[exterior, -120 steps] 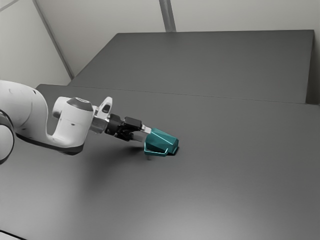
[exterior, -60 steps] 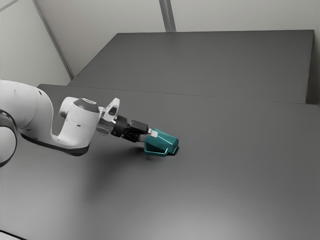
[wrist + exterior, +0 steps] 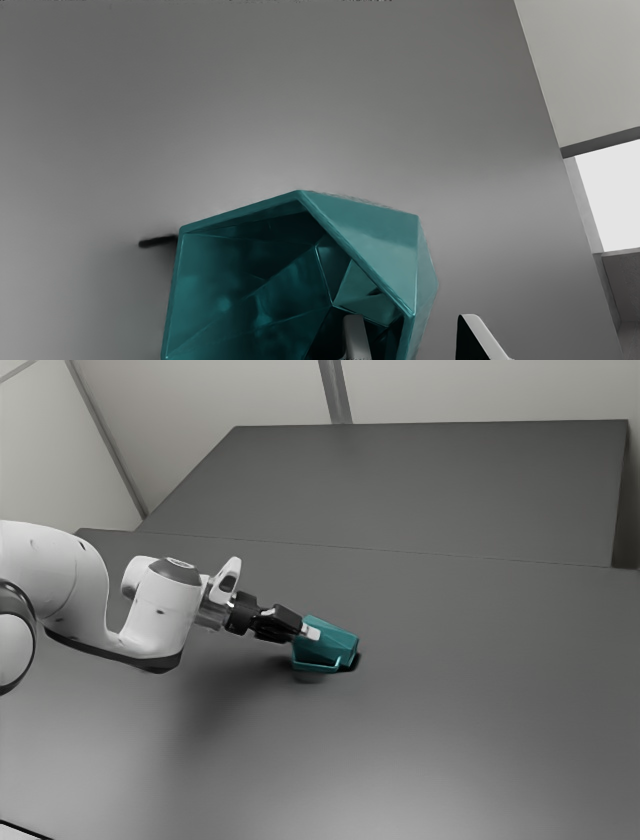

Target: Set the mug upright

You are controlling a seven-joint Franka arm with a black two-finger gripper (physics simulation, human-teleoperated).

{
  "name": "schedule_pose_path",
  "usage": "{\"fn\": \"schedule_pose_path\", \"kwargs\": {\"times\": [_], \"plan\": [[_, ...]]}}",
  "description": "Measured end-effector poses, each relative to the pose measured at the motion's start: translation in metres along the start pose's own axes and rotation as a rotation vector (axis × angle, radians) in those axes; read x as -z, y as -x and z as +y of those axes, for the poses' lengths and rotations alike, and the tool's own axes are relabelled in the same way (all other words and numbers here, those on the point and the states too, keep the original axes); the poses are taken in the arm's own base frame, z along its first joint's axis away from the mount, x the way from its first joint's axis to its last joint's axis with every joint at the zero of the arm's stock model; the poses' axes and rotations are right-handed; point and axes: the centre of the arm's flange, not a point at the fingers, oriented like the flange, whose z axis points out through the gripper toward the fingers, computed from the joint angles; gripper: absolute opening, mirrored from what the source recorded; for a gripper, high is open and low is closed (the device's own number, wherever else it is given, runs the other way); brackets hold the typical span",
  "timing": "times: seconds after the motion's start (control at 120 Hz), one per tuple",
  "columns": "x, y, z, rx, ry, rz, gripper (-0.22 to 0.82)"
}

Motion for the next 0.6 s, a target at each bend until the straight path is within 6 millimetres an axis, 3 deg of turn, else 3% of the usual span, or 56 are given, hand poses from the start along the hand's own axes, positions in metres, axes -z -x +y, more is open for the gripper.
{"fn": "schedule_pose_path", "kwargs": {"times": [0.217,0.6], "plan": [[0.002,-0.002,0.004,-0.013,0.0,0.005,-0.1],[0.029,-0.02,0.049,-0.119,-0.007,0.019,-0.17]]}}
